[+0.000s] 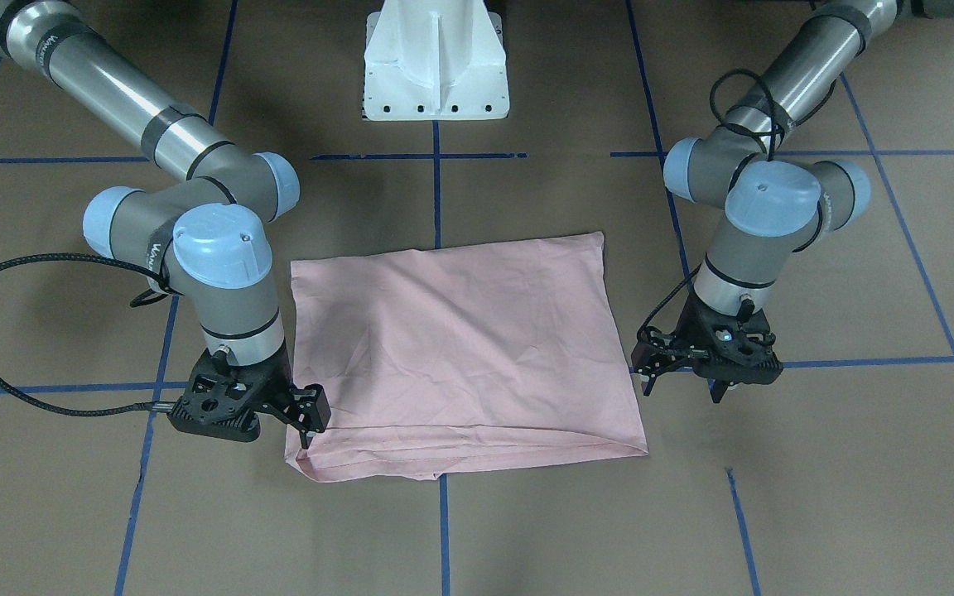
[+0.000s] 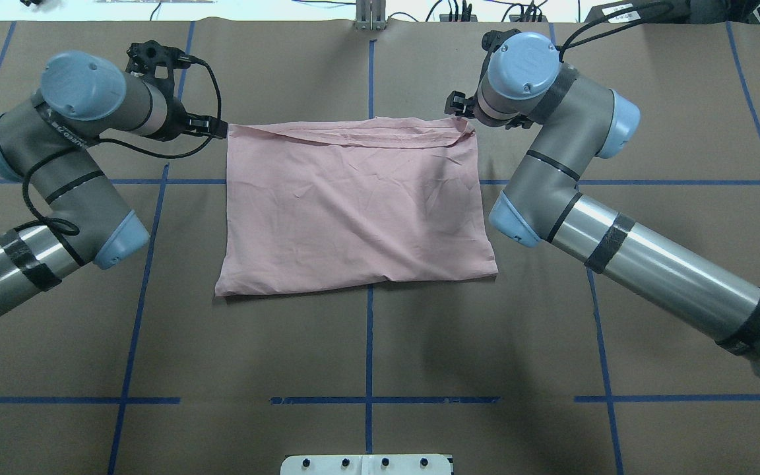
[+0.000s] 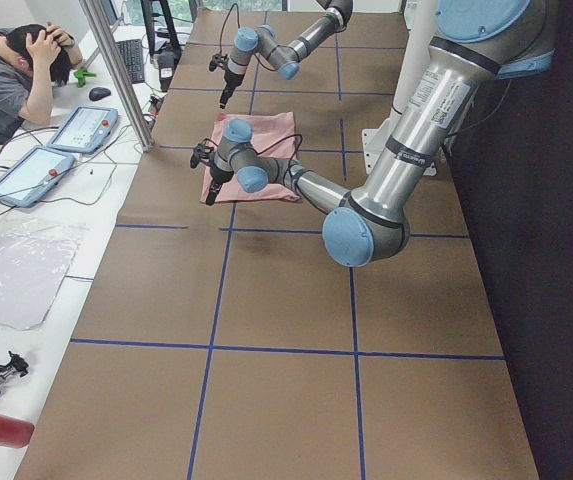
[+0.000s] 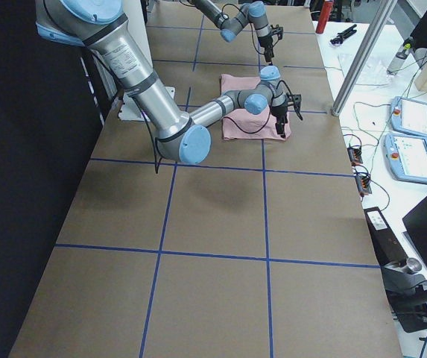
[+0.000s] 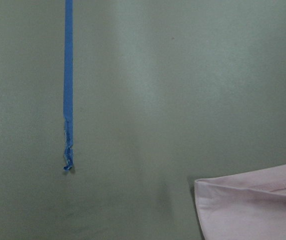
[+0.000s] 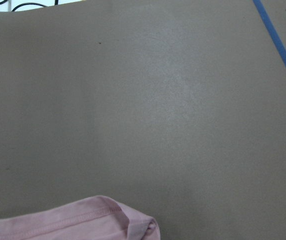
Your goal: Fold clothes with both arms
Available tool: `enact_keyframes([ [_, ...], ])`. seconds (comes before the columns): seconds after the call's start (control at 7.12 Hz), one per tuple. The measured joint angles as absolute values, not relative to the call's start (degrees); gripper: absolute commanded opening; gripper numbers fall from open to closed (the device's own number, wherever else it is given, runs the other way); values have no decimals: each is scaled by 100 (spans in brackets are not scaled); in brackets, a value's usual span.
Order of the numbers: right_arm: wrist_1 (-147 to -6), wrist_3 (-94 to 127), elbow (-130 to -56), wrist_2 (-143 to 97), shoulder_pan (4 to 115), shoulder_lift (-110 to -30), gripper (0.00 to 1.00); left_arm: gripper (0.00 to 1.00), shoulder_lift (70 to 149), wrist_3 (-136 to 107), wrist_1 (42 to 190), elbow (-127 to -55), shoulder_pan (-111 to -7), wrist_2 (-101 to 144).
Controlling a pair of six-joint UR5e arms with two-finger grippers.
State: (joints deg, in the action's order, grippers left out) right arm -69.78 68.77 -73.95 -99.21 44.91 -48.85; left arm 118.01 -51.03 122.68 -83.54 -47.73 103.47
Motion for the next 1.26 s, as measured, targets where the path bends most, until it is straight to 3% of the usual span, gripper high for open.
enact_keyframes([
  [0.28, -6990, 6600, -7910, -10143, 4559, -5201, 100, 99, 11084, -5365, 12285, -9410, -4537, 10516],
  [0.56, -6988, 6573, -8178, -10163, 4568, -5347, 100, 65, 10274, -6365, 12306, -10420, -3862, 10390],
  [0.7, -6988, 6573, -8220, -10160, 4570, -5368, 100, 59, 10093, -6988, 12311, -10605, -3451, 10115],
  [1.26, -6987, 6574, -8244, -10143, 4570, -5390, 100, 58, 10051, -7890, 12306, -10563, -2573, 9643],
])
